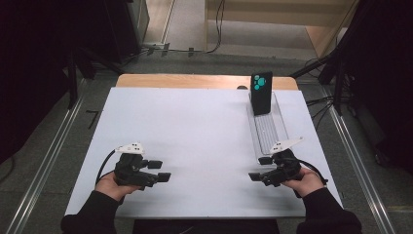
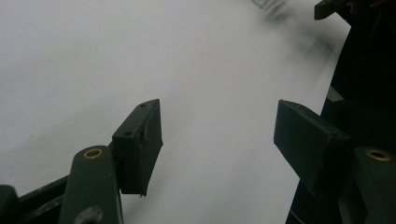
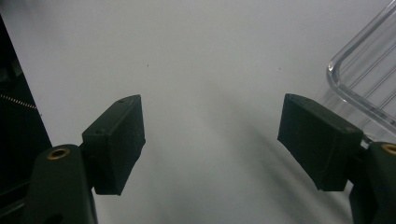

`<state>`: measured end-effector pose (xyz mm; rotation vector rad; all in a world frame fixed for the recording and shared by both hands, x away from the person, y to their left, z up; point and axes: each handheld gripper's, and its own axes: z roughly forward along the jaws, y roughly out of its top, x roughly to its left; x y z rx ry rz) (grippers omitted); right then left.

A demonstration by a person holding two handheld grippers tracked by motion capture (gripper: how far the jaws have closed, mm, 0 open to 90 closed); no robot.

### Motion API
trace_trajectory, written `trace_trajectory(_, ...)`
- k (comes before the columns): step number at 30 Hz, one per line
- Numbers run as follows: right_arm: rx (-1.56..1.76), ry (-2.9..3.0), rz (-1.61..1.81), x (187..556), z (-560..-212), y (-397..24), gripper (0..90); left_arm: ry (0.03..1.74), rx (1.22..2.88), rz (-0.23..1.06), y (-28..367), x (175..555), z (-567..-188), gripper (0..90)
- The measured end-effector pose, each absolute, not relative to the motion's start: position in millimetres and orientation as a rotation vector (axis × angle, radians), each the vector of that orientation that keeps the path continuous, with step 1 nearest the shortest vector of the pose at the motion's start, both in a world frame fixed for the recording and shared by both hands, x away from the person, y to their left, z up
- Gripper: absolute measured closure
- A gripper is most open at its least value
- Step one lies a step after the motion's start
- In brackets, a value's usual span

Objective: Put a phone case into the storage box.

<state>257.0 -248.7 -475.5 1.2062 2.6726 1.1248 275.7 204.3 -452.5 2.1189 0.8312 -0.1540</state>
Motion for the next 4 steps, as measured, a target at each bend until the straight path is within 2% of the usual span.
trace_trajectory(4, 1.201, 2.677, 1.108, 256.3, -476.3, -248.0, 20.3, 0.833, 2.117, -0.153, 204.1, 275.9, -452.1, 32.6)
